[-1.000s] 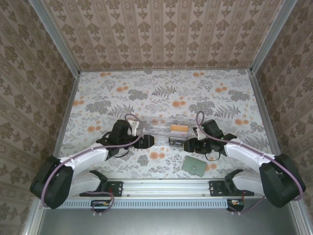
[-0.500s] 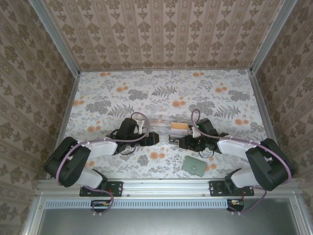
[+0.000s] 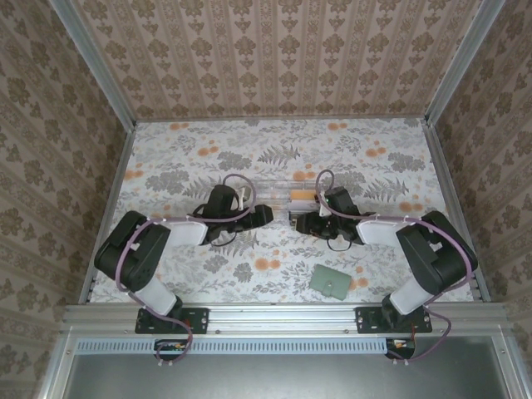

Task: Put the credit cards into the card holder
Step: Move the storage box to the center of the table, then move the card holder to the bottom-center of the table.

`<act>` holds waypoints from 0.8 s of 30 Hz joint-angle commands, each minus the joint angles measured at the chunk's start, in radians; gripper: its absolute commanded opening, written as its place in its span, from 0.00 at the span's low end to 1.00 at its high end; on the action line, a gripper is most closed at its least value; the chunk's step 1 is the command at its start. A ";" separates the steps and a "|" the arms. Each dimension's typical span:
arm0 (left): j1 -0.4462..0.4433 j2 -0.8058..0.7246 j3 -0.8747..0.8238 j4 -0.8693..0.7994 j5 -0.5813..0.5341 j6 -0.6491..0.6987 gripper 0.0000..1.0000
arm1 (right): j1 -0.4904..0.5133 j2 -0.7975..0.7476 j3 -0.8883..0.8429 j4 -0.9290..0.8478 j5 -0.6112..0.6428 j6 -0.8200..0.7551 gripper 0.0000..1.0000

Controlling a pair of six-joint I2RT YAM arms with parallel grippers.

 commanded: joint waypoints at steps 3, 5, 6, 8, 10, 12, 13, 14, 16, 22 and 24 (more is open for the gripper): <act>0.060 0.115 0.076 0.078 -0.063 0.034 0.88 | 0.014 0.007 0.019 -0.039 -0.005 -0.014 0.52; 0.072 0.128 0.094 0.074 -0.059 0.037 0.88 | 0.014 -0.047 0.011 -0.111 0.024 -0.028 0.53; 0.077 0.130 0.102 0.066 -0.051 0.039 0.87 | 0.014 -0.085 0.008 -0.170 0.043 -0.039 0.54; 0.080 0.116 0.108 0.039 -0.046 0.052 0.87 | 0.016 -0.185 -0.006 -0.298 0.081 -0.064 0.55; 0.080 0.086 0.097 0.002 -0.054 0.070 0.88 | 0.017 -0.330 -0.023 -0.456 0.125 -0.085 0.56; 0.078 0.051 0.071 -0.024 -0.065 0.083 0.88 | 0.019 -0.461 -0.042 -0.611 0.149 -0.089 0.55; 0.077 0.030 0.054 -0.032 -0.068 0.085 0.88 | 0.019 -0.534 -0.055 -0.684 0.158 -0.074 0.54; 0.077 0.013 0.040 -0.037 -0.069 0.087 0.89 | 0.020 -0.597 -0.067 -0.755 0.165 -0.049 0.53; 0.077 -0.027 0.010 -0.061 -0.085 0.087 0.89 | 0.024 -0.719 -0.106 -0.865 0.160 0.032 0.49; 0.065 -0.127 -0.035 -0.108 -0.109 0.098 0.89 | 0.110 -0.859 -0.195 -0.951 0.128 0.228 0.44; 0.059 -0.144 -0.031 -0.130 -0.116 0.109 0.89 | 0.149 -0.849 -0.217 -0.906 0.137 0.257 0.44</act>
